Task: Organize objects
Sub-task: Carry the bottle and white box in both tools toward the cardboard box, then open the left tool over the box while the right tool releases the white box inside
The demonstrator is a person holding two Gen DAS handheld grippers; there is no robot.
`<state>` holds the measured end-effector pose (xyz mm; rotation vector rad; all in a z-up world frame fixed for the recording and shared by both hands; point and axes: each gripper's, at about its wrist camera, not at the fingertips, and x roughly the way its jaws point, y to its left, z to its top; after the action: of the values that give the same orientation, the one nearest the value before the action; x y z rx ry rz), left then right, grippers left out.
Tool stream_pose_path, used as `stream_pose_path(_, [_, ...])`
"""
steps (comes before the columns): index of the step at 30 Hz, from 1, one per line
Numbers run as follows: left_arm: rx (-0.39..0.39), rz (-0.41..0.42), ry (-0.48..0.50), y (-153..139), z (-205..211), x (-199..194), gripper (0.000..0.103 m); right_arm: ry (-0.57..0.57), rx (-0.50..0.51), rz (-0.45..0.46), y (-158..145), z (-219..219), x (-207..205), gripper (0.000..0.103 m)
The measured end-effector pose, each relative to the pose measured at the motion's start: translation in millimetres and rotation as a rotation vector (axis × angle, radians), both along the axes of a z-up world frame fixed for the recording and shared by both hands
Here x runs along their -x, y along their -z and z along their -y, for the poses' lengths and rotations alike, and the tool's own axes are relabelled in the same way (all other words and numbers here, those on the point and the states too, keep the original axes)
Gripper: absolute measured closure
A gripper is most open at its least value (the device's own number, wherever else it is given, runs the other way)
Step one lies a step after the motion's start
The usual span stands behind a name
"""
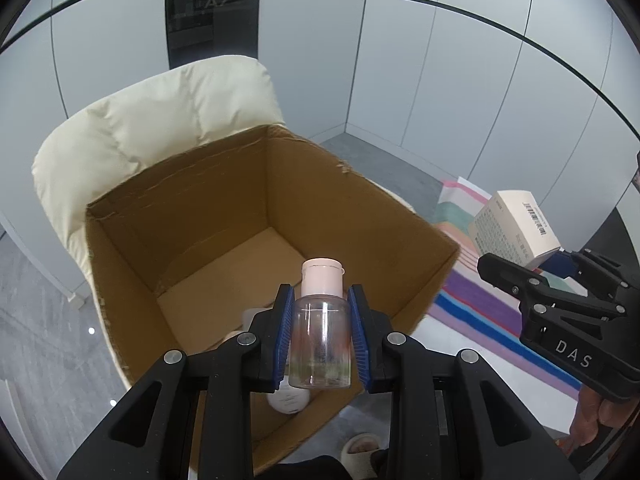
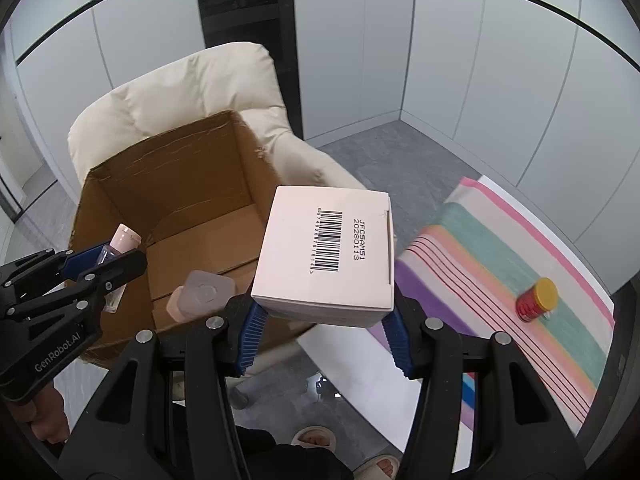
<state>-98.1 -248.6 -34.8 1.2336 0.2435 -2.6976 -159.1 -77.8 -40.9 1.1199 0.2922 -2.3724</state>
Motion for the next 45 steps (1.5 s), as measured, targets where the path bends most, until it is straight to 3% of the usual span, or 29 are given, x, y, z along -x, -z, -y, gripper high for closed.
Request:
stream_pose_path(7, [0.013,-0.004,-0.033,1,18,-11,0.074,-0.043,0.002,-0.002,0,24,-6,0.048])
stream_pose_path(9, [0.026,-0.009,-0.046,0,23,-15,0.069,-0.055,0.001,-0.002,0,32,-8,0.048])
stream_pose_path(12, [0.045,-0.016,-0.069,-1,31,-22,0.050,-0.072,0.002,-0.002,0,42,-11,0.048])
stream_pose_path(14, [0.060,-0.025,-0.096,-2,37,-26,0.029,-0.085,0.001,-0.001,0,50,-13,0.048])
stream_pose_path(15, [0.067,-0.034,-0.113,-3,42,-29,0.024,-0.091,0.001,-0.002,0,54,-14,0.048])
stream_pose_path(17, [0.081,-0.048,-0.154,-6,51,-35,0.000,-0.104,0.000,-0.002,0,62,-17,0.048])
stream_pose_path(25, [0.061,-0.047,-0.284,-8,96,-59,0.000,-0.155,-0.010,0.007,3,97,-28,0.048])
stream_pose_path(42, [0.048,-0.029,-0.364,-6,132,-91,0.000,-0.234,-0.015,0.015,8,145,-49,0.047])
stream_pose_path(45, [0.037,-0.025,-0.372,-5,135,-90,0.000,-0.236,-0.020,0.005,9,148,-52,0.032])
